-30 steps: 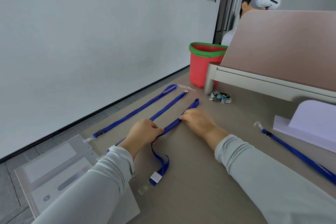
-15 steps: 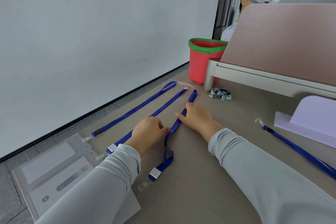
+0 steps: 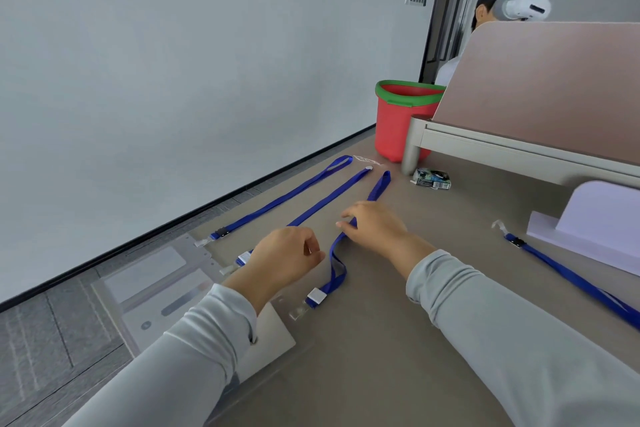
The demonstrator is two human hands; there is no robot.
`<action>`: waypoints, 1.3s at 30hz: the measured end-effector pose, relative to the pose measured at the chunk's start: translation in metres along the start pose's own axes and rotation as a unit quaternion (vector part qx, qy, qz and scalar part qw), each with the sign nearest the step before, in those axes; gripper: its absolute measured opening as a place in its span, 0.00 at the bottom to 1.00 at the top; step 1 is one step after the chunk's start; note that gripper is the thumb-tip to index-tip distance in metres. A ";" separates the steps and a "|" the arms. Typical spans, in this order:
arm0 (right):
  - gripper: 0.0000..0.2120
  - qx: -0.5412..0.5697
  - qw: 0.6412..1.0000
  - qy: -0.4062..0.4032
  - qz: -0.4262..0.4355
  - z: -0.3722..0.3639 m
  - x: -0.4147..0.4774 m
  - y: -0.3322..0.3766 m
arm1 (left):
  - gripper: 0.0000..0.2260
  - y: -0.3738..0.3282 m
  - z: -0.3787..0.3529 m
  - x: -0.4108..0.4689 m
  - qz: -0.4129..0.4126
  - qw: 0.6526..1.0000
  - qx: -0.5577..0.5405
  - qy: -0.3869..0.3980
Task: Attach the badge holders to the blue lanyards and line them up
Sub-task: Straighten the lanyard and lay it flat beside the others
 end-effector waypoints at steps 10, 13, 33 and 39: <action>0.27 -0.019 0.991 0.084 -0.101 -0.016 -0.028 -0.002 | 0.06 0.004 -0.004 -0.061 -0.052 0.997 0.028 0.055; 0.34 -0.067 0.988 0.106 -0.094 -0.020 -0.033 0.004 | 0.11 0.006 -0.005 -0.075 -0.051 0.997 0.040 0.038; 0.33 -0.048 0.988 0.110 -0.097 -0.023 -0.043 0.028 | 0.17 0.029 -0.015 -0.124 -0.015 0.990 0.126 -0.057; 0.19 0.056 0.996 0.028 0.064 -0.009 -0.051 0.045 | 0.17 0.024 -0.016 -0.117 -0.050 0.991 0.116 -0.047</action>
Point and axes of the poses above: each hand's wrist, its own x-axis towards the middle knuckle, its own z-axis out of the back of the hand, y = z × x, the point moved 4 cm from there along x, towards the middle knuckle, and after that the axes turned 11 degrees about x, right-handed, at the moved point
